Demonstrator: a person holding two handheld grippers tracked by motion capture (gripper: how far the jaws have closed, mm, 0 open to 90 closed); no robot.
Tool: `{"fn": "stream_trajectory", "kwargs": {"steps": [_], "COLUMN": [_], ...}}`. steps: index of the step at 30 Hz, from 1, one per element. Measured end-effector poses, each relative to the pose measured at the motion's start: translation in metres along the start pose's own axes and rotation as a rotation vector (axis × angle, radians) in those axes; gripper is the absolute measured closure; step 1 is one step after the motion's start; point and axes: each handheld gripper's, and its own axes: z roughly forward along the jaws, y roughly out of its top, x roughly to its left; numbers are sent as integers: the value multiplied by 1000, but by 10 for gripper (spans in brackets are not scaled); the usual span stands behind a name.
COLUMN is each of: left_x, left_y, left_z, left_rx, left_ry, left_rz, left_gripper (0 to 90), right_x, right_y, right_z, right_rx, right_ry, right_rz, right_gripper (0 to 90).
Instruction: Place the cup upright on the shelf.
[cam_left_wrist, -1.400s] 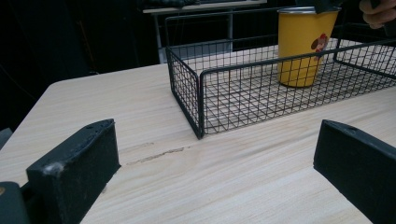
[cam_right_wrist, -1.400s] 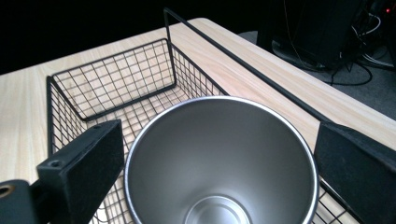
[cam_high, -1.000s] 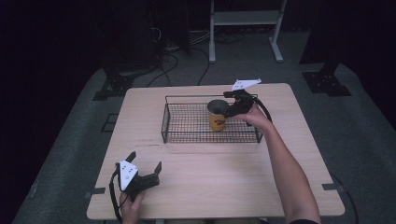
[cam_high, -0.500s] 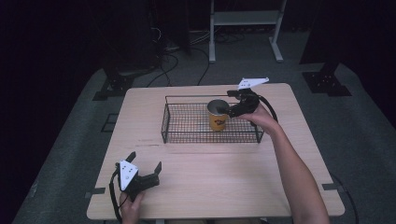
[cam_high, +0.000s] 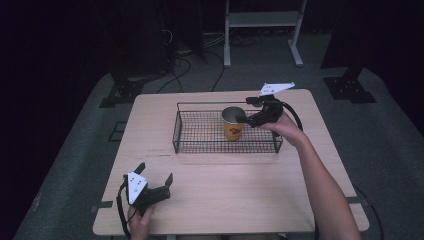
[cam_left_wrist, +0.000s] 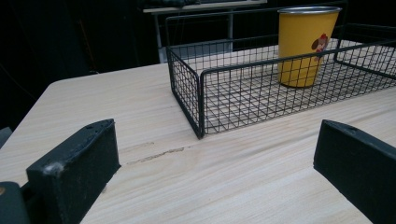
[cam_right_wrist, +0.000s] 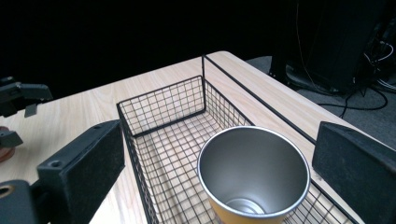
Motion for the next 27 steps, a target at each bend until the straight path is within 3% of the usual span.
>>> {"fn": "stream_trajectory", "kwargs": {"steps": [10,19,27], "left_x": [0,0,-1], "left_y": [0,0,0], "left_z": [0,0,0], "left_rx": [1,3,4], "left_ry": [0,2,3], "left_rz": [1,3,4], "left_gripper": [0,0,0], "right_x": [5,5,8], "right_y": [1,-7,-15], "right_z": [-13,-27,-40], "right_rx": [-11,7,-14], "right_ry": [13,16,15], "right_rz": [3,25,34], "right_gripper": [20,20,21]}}
